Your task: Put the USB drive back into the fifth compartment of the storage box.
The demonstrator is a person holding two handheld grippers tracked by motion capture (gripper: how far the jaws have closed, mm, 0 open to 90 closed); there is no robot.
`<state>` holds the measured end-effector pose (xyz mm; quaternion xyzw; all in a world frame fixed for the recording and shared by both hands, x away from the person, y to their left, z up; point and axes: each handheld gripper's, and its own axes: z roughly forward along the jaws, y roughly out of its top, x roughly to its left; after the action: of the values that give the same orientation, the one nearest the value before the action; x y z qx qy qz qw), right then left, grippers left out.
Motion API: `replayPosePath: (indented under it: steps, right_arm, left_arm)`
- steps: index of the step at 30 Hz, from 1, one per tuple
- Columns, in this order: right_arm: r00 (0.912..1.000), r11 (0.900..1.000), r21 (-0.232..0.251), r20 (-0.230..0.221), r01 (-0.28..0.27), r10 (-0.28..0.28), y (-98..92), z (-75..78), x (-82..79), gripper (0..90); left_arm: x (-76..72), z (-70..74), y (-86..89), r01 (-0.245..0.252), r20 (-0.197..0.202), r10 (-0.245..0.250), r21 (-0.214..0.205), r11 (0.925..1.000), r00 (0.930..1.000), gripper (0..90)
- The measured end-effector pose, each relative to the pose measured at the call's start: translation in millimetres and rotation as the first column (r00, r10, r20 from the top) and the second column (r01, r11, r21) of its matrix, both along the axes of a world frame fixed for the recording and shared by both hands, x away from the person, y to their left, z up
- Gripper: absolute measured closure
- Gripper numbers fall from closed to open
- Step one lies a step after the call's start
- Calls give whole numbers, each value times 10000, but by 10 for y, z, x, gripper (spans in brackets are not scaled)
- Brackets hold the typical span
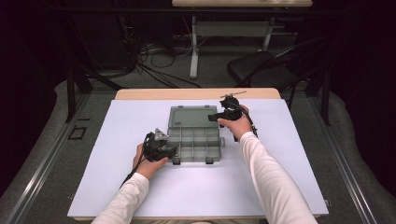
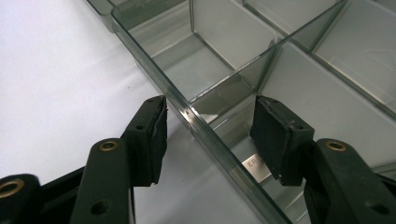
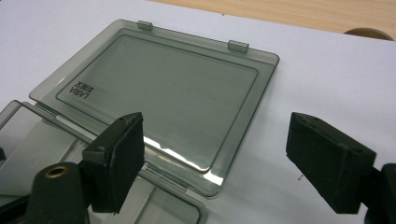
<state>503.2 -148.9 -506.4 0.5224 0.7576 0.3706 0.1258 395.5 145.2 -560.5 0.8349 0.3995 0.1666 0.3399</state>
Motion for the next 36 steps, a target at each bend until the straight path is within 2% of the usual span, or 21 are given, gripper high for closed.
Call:
replayPosePath:
  steps: [5,6,16,20,36]
  right_arm:
    - [9995,9997,-9,-181,240,-240,-35,-42,24,189]
    - [9996,9997,65,-161,228,-227,-37,-61,32,189]
    - [9976,9995,87,-631,293,-287,-2,-182,79,192]
    - [9967,9996,0,-767,267,-266,23,-219,87,192]
    - [9933,9987,356,-1105,371,-329,58,-323,127,194]
  left_arm:
    - [13,-9,41,-68,-270,58,-352,9994,9996,492]
    - [13,-14,39,-116,-212,108,-373,9992,9997,495]
    - [-6,-25,16,-490,-42,489,-398,9980,9988,526]
    - [-14,-26,20,-552,-104,547,-478,9973,9984,531]
    - [-18,-34,22,-658,-116,653,-592,9961,9978,538]
